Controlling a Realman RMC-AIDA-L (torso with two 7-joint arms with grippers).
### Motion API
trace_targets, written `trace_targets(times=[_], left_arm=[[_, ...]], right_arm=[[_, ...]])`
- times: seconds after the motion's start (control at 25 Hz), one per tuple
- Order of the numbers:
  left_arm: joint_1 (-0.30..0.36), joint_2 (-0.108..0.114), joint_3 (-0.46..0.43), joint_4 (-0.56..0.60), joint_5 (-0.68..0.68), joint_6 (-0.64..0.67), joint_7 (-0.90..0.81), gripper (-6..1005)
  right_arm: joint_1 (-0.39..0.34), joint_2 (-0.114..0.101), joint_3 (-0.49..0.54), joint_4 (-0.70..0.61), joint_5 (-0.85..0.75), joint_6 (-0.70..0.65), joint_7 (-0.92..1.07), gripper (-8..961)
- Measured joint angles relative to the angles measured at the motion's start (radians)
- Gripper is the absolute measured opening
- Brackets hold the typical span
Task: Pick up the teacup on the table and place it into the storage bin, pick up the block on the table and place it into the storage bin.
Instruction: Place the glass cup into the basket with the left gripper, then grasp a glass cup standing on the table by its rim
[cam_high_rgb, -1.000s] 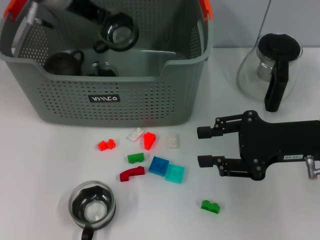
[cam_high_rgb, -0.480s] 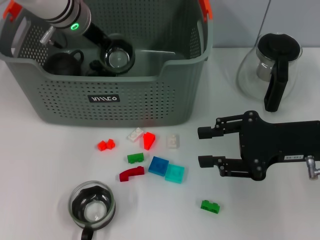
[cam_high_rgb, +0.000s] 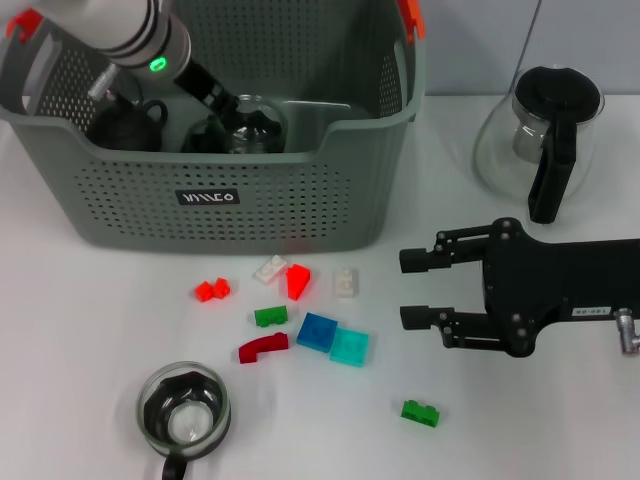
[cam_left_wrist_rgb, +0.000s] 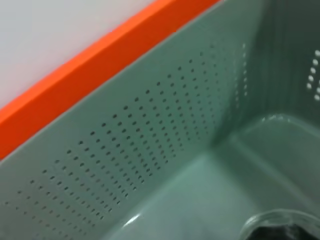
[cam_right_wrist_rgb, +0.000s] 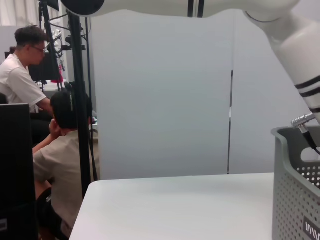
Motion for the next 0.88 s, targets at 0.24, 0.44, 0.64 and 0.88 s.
trace_targets(times=[0.24,0.44,0.64,0.88], left_arm=[[0.096,-0.040,-0.215,0.255,-0.070,0.129,0.030,344],[0.234,-0.018,-0.433,0.398,-0.478,0.323,0.125,505],[0.355,0.093,-0.619,0.160,-0.975,0.686,0.387,708],[0.467,0.174,-0.702,-0.046,-1.074,1.016,0.563,739]], right_arm=[[0.000,-0.001,0.006,0.000,0.000,-0.003,0.002,535],[0.004,-0.001,0.007,0.000,0.000,-0.004,0.014,535],[0.005,-0.002,0.007,0.000,0.000,-0.006,0.021,534],[0.002,-0.002,0.008,-0.003,0.000,-0.008,0.021,534]])
